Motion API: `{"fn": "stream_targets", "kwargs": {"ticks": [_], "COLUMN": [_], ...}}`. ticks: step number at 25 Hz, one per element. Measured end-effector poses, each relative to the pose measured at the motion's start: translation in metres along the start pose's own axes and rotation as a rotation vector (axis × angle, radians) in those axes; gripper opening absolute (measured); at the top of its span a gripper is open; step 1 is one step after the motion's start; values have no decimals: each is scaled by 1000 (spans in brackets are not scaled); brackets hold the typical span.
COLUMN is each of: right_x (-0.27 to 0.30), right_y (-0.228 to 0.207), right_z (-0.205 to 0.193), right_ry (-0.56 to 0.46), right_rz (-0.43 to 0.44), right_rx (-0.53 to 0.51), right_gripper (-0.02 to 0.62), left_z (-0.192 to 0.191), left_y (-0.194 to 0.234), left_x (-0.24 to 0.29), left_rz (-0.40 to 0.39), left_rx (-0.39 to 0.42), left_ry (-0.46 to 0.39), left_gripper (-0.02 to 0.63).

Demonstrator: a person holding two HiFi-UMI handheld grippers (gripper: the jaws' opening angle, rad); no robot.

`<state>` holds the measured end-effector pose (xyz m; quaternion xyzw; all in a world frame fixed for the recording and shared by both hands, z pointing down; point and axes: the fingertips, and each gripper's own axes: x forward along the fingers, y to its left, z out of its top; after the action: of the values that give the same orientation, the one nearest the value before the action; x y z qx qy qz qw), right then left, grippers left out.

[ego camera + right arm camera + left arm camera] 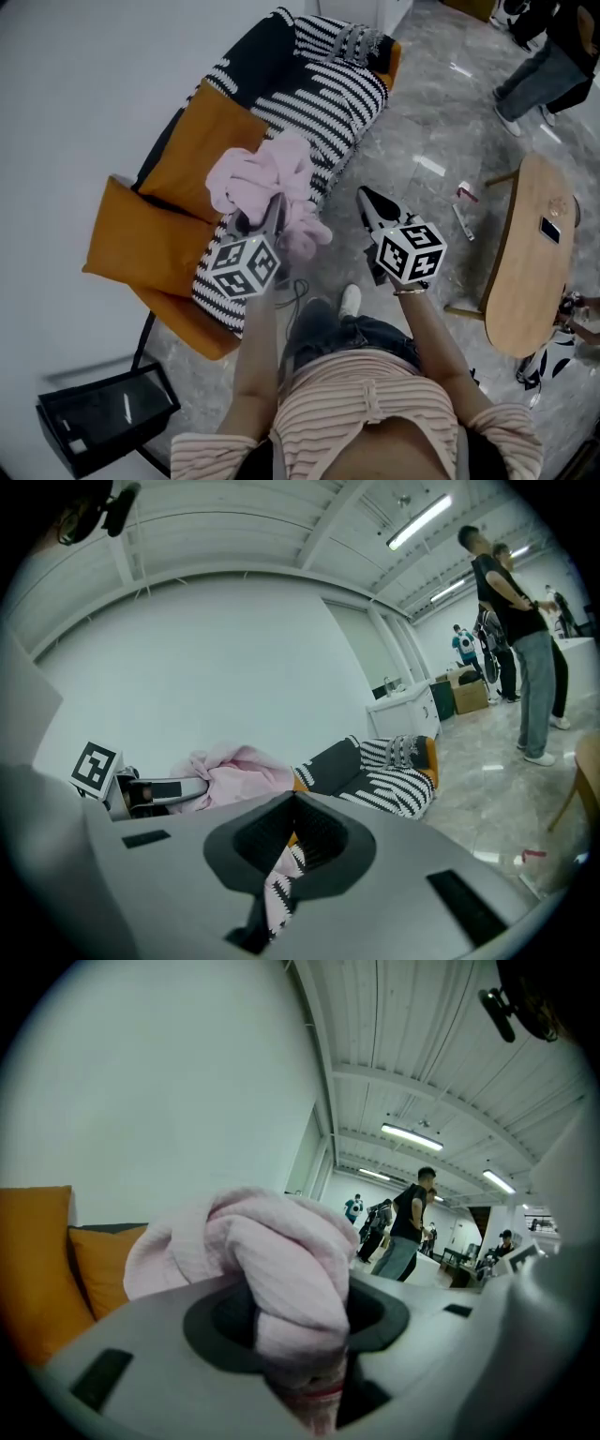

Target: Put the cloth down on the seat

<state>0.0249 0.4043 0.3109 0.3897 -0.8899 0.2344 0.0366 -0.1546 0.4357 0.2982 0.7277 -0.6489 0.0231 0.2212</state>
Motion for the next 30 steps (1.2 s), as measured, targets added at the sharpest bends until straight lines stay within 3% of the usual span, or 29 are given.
{"fn": "stream_targets", "kwargs": {"ticks": [13,30], "right_x": [34,168], "right_y": [-38,-121], "right_z": [10,55], "right_ry": [21,65], "right_rz": [-42,-104], "right_rx": [8,37], "right_gripper": [9,9], "left_z": [15,51], "left_y": [12,61], "left_x": [62,219], "left_rz": [-9,-43], "left_rx": [19,5], "left_ry": [29,106], "left_gripper": [202,202]}}
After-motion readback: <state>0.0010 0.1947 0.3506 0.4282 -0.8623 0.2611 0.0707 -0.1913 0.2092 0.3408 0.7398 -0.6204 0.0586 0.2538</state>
